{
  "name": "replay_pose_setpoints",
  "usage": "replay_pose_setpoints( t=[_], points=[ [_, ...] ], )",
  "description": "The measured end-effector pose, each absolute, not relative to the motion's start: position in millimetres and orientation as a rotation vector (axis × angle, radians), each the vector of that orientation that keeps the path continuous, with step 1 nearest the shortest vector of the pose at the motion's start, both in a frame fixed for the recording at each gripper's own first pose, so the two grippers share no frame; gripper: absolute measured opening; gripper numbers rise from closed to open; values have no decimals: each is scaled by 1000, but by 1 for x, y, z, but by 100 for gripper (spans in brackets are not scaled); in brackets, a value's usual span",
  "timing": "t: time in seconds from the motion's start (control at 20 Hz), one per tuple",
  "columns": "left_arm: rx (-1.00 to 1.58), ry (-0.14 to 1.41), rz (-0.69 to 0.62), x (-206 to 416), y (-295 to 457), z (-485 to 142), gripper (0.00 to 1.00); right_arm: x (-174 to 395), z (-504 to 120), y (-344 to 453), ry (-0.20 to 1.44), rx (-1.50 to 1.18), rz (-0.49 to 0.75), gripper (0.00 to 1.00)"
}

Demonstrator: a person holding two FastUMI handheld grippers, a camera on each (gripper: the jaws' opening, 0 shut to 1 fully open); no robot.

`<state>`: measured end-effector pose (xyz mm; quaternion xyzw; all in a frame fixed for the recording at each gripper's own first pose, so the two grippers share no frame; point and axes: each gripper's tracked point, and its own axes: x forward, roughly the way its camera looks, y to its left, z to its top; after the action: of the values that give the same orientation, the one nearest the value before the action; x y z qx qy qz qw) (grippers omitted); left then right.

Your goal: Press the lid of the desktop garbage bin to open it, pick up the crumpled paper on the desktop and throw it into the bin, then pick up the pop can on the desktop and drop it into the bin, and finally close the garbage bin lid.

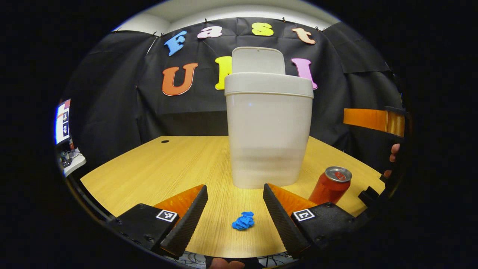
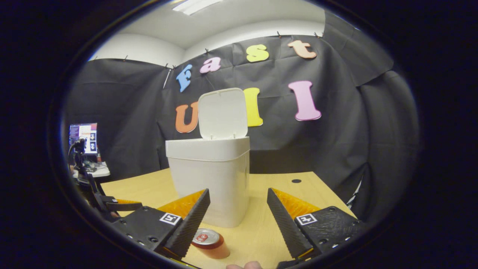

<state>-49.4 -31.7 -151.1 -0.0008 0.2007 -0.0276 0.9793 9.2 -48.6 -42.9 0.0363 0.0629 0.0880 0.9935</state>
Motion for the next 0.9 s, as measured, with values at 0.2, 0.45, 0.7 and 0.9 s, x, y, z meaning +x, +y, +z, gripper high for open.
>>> replay_pose_setpoints(
  t=[0.2, 0.45, 0.7, 0.9],
  points=[
    [-21, 488, -80, -62, -36, -180, 96, 4, -53, -47, 132, 71, 176, 97],
    [-28, 554, -76, -62, -35, -206, 97, -3, -66, -50, 138, 54, 155, 95],
    [-22, 599, -52, -64, -31, -222, 80, -8, -79, -53, 166, 81, 138, 95],
    [21, 567, -51, -62, -28, -221, 65, -12, -88, -54, 183, 90, 130, 96]
  ],
)
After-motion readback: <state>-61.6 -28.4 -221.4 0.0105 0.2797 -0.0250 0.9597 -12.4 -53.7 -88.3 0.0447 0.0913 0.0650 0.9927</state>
